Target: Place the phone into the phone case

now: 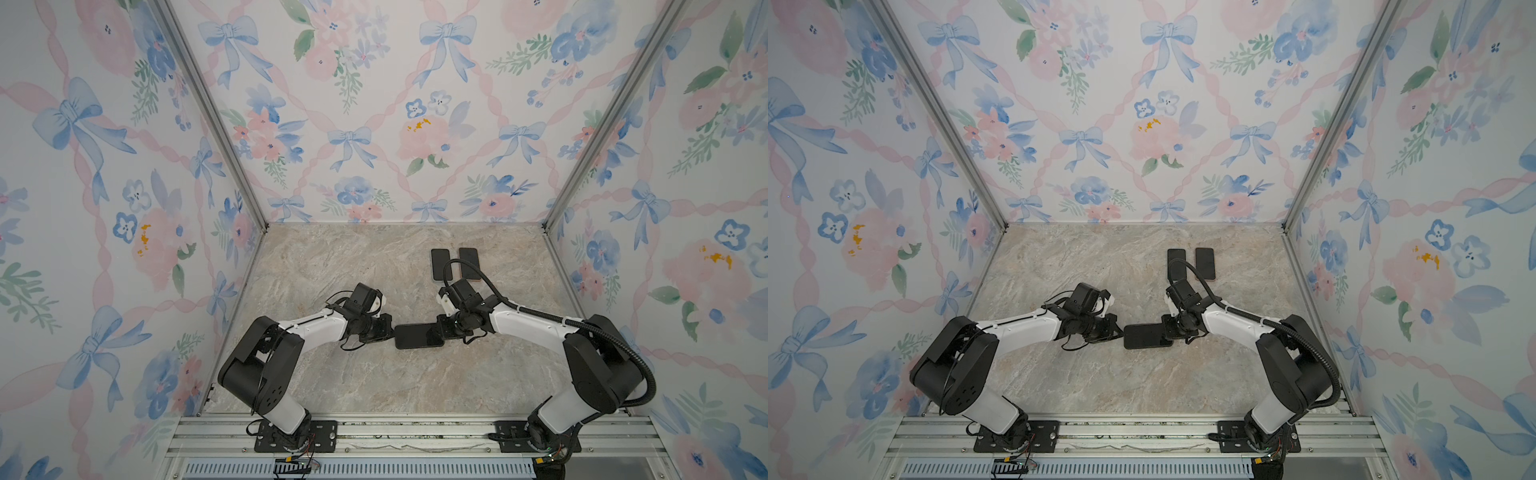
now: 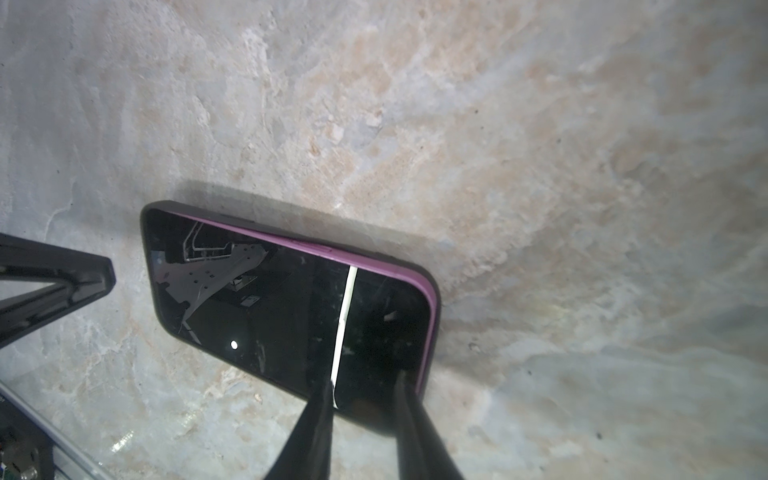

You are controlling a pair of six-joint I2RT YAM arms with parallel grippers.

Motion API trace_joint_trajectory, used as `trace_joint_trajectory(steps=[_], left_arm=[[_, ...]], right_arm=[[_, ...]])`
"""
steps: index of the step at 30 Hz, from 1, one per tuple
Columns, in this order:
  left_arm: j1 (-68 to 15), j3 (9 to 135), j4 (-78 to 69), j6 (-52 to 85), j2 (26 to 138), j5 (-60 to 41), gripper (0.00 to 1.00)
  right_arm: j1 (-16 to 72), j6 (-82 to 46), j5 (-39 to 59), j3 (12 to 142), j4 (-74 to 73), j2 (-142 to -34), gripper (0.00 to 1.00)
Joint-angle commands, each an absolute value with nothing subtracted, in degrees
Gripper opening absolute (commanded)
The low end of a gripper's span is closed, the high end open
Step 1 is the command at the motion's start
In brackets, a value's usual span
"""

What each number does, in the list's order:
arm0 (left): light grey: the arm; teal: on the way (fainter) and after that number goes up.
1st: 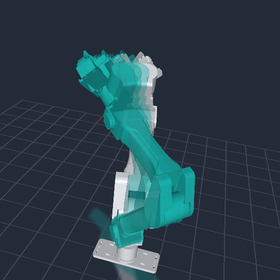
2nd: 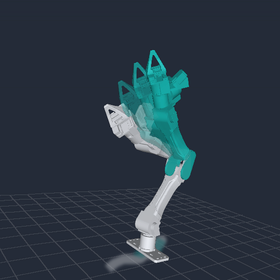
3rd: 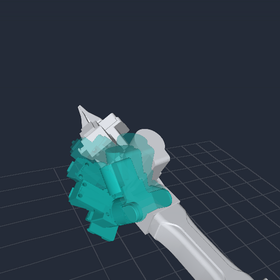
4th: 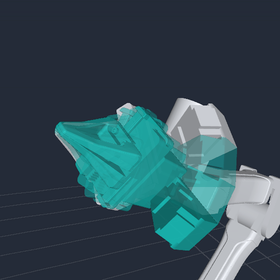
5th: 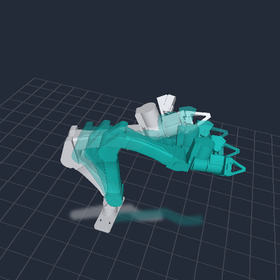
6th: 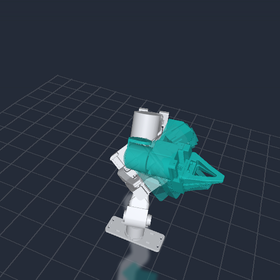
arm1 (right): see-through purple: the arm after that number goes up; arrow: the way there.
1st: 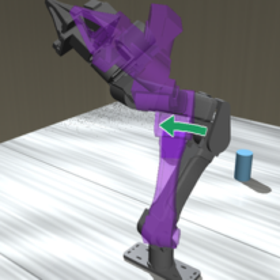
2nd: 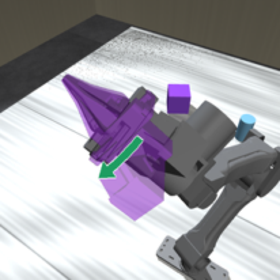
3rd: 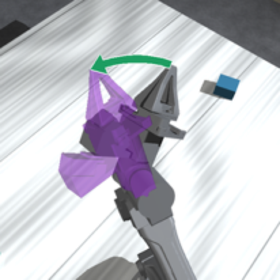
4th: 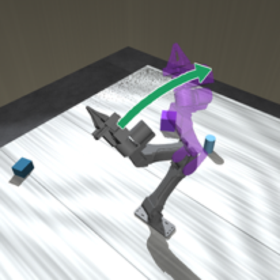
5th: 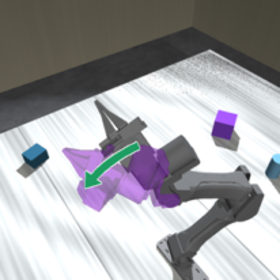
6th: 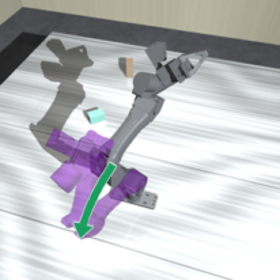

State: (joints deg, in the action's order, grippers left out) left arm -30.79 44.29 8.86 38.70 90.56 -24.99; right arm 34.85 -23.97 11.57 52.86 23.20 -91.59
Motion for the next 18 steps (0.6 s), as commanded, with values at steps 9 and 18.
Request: trace_joint_trajectory(steps=[9, 18], left_arm=[[-39.8, 42.6, 12.6, 41.1, 82.1, -19.6, 0.27], [-44.0, 36.5, 6.1, 48.3, 82.3, -19.4, 0.54]], right_arm=[[33.8, -4.7, 13.9, 57.4, 24.3, -90.0, 0.42], [33.5, -0.6, 13.1, 62.7, 24.8, -97.2, 0.44]])
